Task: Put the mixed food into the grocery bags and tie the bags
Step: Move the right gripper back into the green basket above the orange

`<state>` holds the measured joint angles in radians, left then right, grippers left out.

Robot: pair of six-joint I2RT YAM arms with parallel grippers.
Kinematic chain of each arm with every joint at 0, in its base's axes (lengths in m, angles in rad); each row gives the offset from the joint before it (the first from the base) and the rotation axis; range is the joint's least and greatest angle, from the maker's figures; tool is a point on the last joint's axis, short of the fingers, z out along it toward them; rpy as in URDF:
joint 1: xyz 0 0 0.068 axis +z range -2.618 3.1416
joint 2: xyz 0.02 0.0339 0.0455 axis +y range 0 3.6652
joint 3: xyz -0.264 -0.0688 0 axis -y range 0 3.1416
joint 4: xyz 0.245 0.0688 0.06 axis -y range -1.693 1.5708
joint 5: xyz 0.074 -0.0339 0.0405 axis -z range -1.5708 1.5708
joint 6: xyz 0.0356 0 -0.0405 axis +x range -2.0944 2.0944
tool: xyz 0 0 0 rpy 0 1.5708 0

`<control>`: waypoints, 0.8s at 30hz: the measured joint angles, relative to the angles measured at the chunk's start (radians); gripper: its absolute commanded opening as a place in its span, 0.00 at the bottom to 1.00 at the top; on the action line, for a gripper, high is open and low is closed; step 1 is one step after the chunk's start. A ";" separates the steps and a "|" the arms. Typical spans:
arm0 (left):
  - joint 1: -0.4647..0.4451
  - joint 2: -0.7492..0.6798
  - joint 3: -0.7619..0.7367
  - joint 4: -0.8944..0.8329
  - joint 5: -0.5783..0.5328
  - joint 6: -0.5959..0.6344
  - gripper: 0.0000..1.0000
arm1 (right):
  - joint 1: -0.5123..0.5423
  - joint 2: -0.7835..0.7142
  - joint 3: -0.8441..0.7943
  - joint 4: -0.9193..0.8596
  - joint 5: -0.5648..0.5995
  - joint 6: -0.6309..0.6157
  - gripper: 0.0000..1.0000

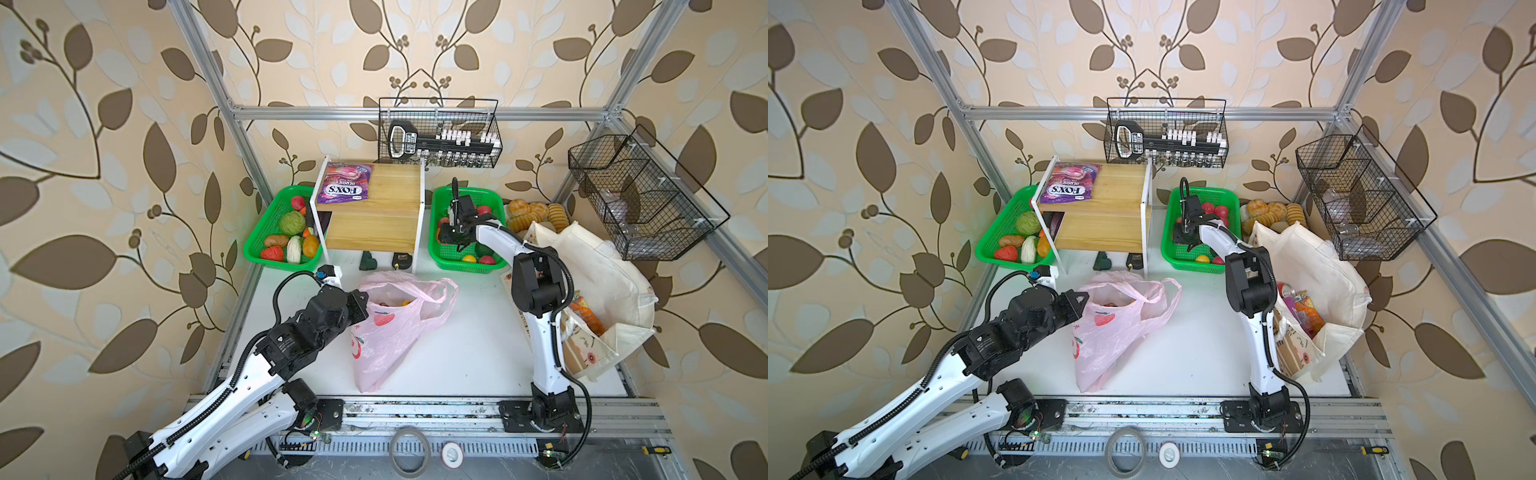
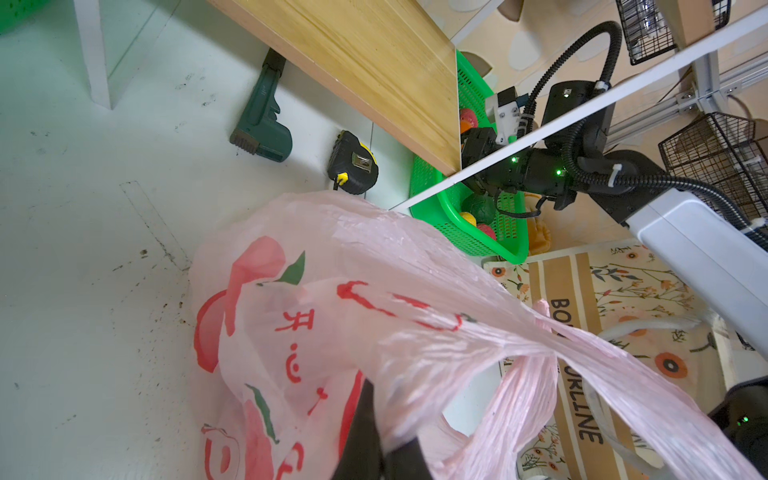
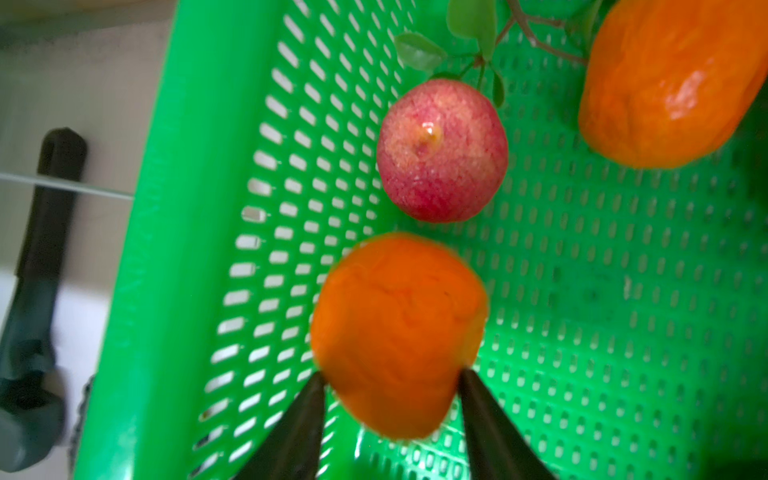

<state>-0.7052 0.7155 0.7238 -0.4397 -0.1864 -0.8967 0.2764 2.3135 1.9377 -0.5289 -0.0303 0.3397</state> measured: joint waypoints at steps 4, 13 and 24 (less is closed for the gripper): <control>0.000 0.000 0.019 -0.006 0.004 0.000 0.00 | -0.005 -0.008 -0.002 -0.001 -0.017 -0.009 0.38; 0.000 -0.047 0.026 -0.013 0.023 -0.050 0.00 | -0.008 -0.248 -0.127 0.027 -0.068 -0.023 0.44; 0.000 -0.066 0.013 -0.014 0.027 -0.080 0.00 | -0.015 -0.093 -0.026 0.035 -0.047 -0.029 0.79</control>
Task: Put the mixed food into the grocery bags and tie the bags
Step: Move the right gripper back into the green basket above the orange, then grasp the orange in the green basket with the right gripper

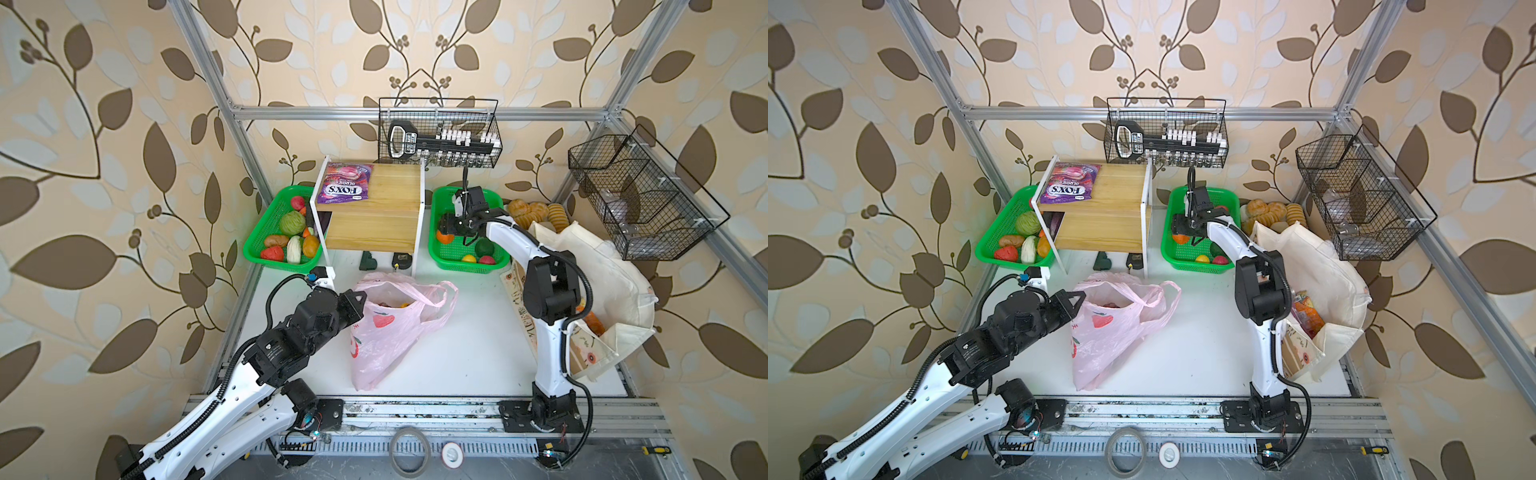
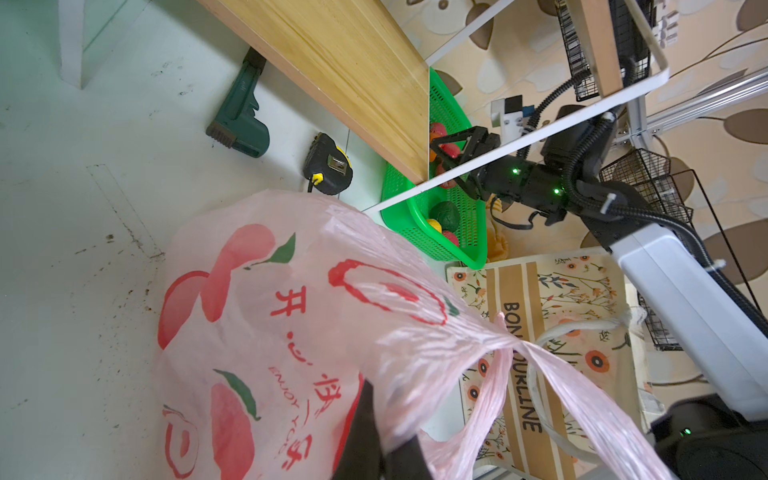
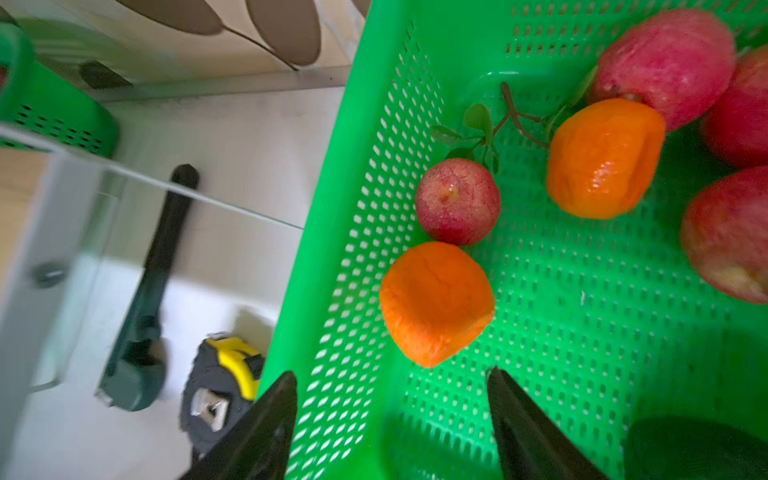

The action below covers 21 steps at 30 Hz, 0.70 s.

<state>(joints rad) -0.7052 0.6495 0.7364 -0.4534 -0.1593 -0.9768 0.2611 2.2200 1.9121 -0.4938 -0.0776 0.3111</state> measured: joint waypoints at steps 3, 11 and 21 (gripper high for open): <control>0.000 0.010 0.000 0.000 0.000 0.005 0.00 | -0.002 0.084 0.074 -0.015 0.008 -0.005 0.80; 0.000 0.030 0.000 -0.002 0.000 0.018 0.00 | -0.016 0.172 0.158 -0.033 0.024 0.014 0.79; 0.000 0.040 0.001 -0.003 0.000 0.032 0.00 | -0.040 0.212 0.148 0.014 -0.067 0.048 0.50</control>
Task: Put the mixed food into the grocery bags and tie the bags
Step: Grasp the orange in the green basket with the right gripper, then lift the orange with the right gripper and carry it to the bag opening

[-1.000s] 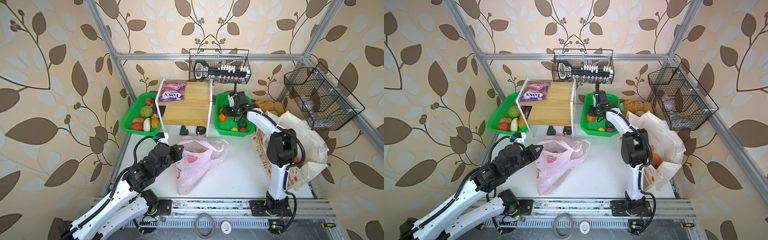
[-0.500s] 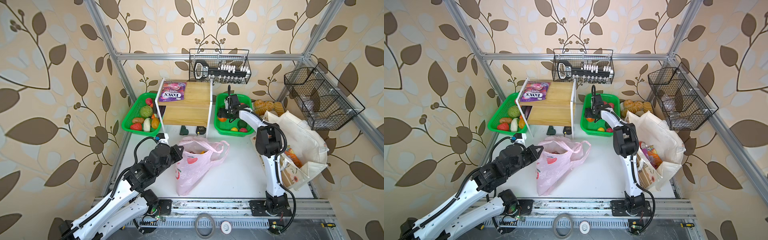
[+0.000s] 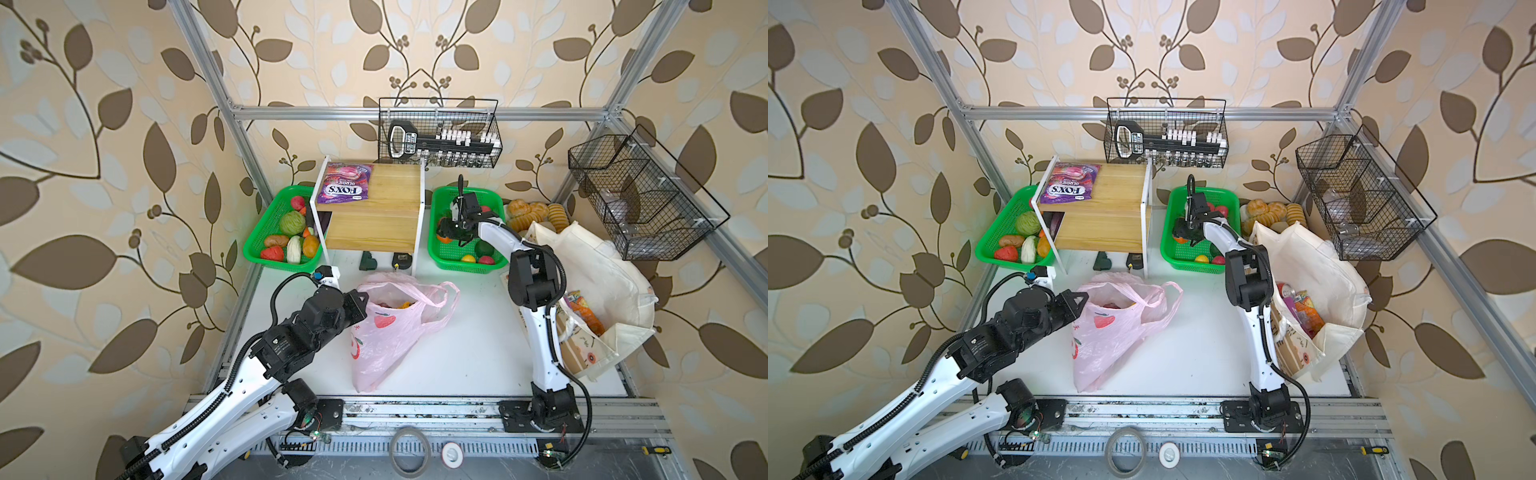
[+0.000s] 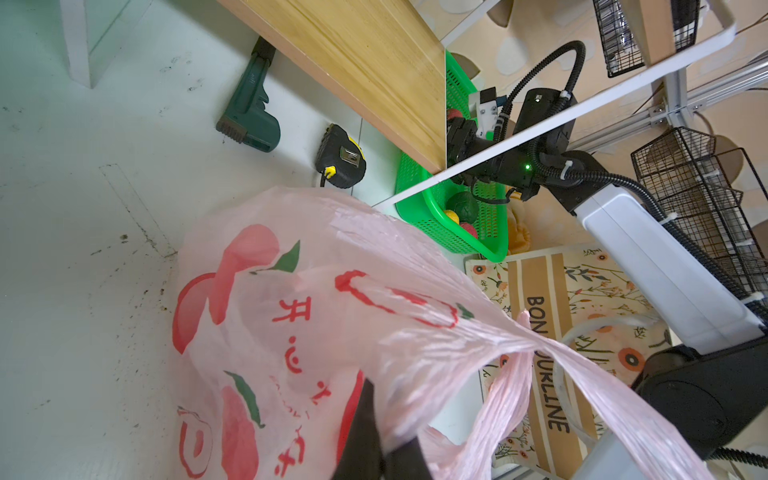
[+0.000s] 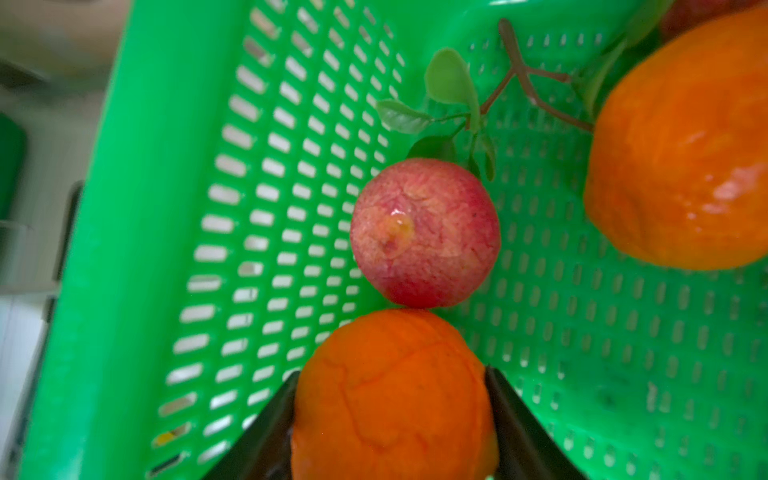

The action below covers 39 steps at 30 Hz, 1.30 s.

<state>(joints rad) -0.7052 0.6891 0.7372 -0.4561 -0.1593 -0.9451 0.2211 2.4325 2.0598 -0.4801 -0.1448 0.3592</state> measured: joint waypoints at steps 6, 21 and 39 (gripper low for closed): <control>0.000 -0.013 0.000 -0.001 0.000 0.000 0.00 | -0.005 -0.114 -0.161 0.045 -0.023 0.007 0.47; 0.000 -0.060 -0.001 -0.005 0.000 -0.013 0.00 | 0.000 -0.843 -0.734 0.185 -0.054 0.015 0.47; 0.000 -0.082 -0.018 0.012 0.000 -0.037 0.00 | 0.128 -1.356 -1.212 0.171 -0.301 0.093 0.47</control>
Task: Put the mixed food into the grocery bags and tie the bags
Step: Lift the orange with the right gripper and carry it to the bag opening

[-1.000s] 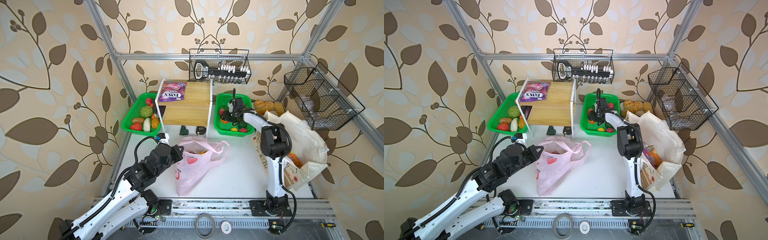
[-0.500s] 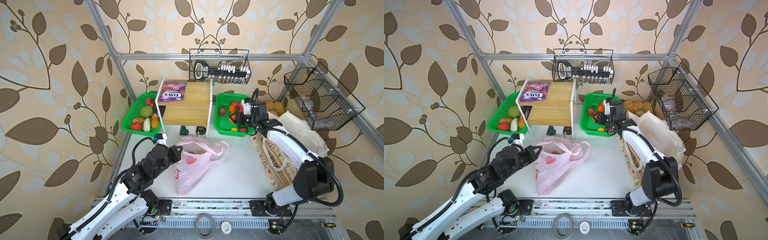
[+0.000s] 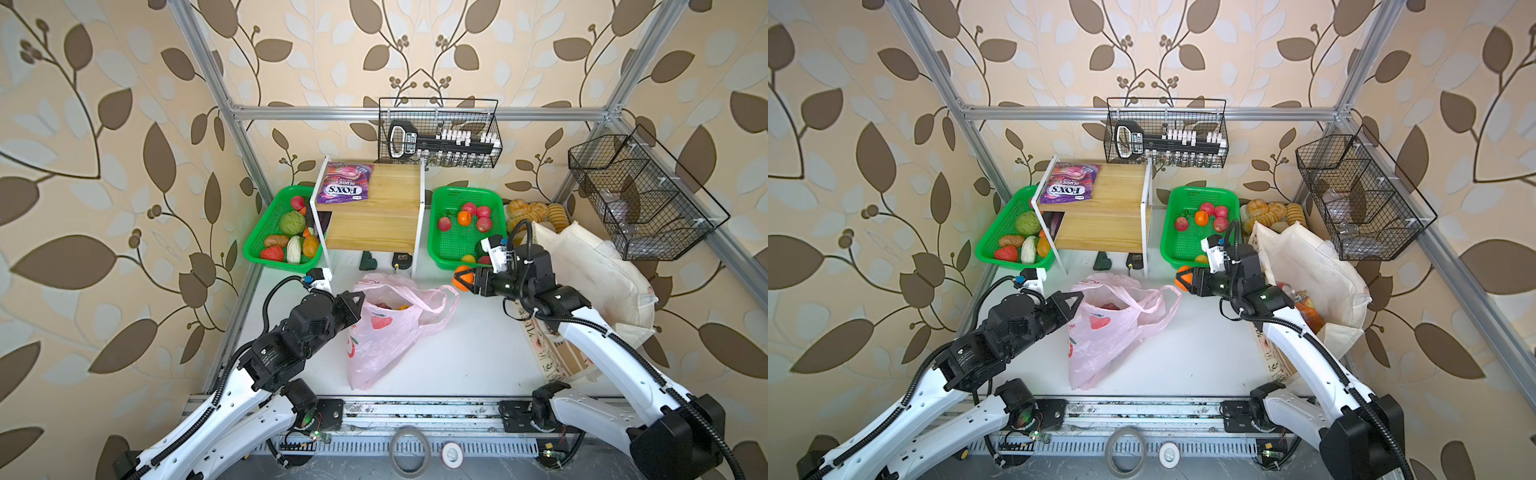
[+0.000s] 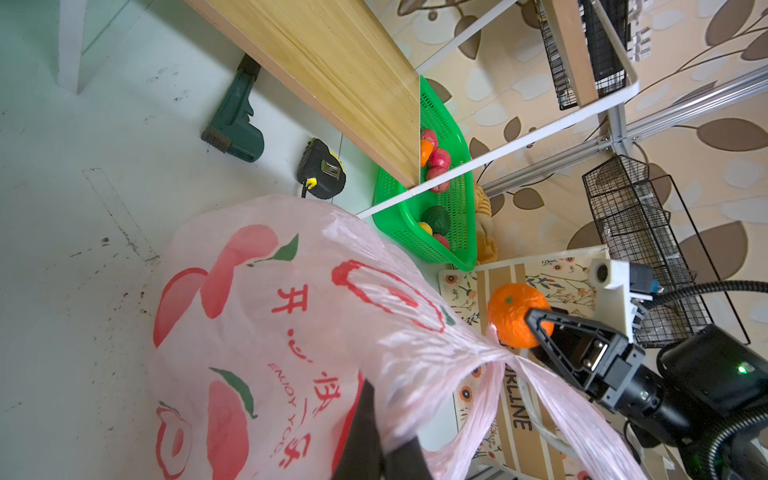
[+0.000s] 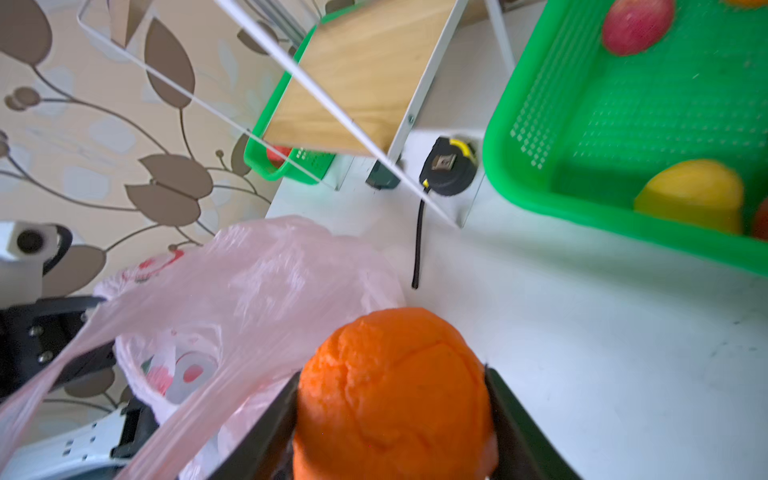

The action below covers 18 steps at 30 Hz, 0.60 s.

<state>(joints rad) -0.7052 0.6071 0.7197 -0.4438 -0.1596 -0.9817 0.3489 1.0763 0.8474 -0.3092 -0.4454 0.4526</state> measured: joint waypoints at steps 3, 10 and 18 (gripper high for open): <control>0.000 0.006 -0.002 0.005 0.000 -0.003 0.00 | 0.035 -0.006 -0.042 -0.008 0.013 0.002 0.47; 0.000 0.010 -0.002 0.007 0.000 -0.006 0.00 | -0.029 -0.039 -0.154 0.014 0.125 0.067 0.46; 0.000 0.010 -0.002 0.007 0.001 -0.006 0.00 | 0.031 0.006 -0.171 0.064 0.018 0.092 0.45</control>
<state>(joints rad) -0.7052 0.6174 0.7181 -0.4366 -0.1589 -0.9878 0.3794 1.0821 0.6765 -0.2447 -0.4271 0.5449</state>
